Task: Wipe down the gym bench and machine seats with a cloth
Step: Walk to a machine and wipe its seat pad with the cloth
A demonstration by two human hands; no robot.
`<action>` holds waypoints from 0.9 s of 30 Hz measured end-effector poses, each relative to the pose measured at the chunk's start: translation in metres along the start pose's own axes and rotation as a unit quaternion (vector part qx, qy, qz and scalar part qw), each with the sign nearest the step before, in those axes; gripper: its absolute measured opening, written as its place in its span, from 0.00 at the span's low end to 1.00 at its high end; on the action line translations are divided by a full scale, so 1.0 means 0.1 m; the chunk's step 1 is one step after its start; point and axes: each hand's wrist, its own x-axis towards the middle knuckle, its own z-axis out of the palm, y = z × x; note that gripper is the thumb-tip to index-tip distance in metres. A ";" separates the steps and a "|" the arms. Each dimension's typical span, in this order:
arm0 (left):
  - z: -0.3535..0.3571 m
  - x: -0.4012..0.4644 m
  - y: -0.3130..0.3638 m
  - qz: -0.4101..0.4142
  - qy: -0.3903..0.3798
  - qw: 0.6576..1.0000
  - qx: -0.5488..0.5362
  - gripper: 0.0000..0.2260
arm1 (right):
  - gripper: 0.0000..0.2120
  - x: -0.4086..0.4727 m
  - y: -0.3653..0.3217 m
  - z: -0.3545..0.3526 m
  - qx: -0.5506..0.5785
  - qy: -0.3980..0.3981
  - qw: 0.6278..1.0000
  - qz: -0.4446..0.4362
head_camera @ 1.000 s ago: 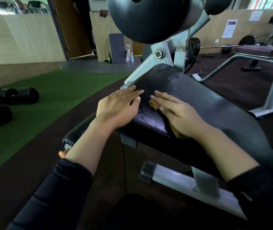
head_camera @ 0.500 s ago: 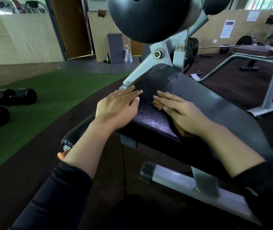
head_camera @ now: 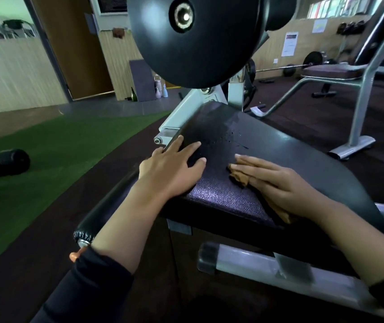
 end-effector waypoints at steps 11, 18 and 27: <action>0.05 0.08 0.23 -0.044 -0.006 0.997 0.066 0.23 | 0.18 0.24 0.26 -0.02 0.026 0.014 0.999 0.033; 0.05 0.09 0.24 -0.078 0.006 0.995 0.053 0.21 | 0.19 0.46 0.50 -0.11 0.003 0.007 0.998 -0.066; 0.09 0.15 0.34 -0.165 0.041 0.984 0.046 0.23 | 0.16 0.50 0.61 -0.10 0.057 -0.018 0.986 -0.157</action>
